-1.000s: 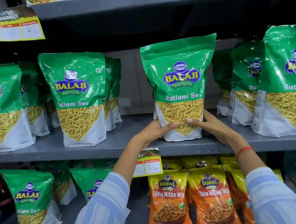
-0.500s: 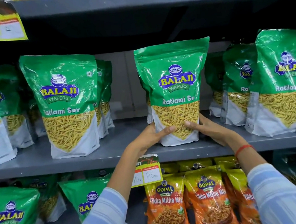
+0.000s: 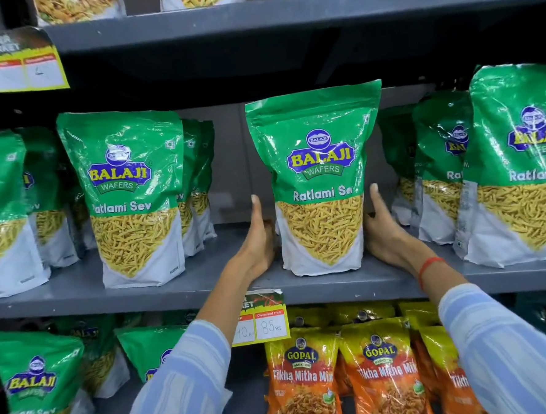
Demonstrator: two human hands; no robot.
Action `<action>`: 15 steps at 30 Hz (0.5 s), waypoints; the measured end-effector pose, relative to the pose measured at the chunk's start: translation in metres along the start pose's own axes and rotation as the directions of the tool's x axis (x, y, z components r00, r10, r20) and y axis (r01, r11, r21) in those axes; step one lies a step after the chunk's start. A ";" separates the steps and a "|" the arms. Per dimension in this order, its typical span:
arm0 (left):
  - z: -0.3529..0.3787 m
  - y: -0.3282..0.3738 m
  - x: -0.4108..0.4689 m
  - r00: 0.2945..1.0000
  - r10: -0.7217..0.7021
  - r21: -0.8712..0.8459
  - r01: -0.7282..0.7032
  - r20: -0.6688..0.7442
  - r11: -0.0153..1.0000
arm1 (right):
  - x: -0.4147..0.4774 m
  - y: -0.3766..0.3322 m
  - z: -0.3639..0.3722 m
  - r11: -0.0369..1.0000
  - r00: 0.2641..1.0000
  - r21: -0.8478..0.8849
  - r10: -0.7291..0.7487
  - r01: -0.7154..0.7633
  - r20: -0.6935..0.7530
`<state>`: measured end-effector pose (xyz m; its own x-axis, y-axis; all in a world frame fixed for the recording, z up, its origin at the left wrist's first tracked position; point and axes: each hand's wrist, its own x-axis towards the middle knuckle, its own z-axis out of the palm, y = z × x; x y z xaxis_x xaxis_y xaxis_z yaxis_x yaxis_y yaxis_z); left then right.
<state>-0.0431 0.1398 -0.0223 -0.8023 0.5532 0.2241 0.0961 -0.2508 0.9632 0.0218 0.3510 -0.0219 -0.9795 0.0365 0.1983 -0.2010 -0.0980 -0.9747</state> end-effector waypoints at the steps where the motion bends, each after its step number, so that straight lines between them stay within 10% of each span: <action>1: 0.003 0.000 0.002 1.000 -0.003 0.009 0.003 -0.013 1.000 | 0.003 0.000 0.005 0.999 0.999 0.018 -0.038 0.039 -0.024; 15: 0.023 -0.002 0.008 0.987 0.068 0.112 -0.051 -0.145 0.992 | 0.010 0.002 0.028 0.993 0.989 0.076 -0.084 0.094 -0.124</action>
<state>-0.0363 0.1631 -0.0187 -0.8711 0.4136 0.2648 0.2027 -0.1882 0.9610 0.0115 0.3234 -0.0194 -0.9495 0.1673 0.2653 -0.2927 -0.1692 -0.9411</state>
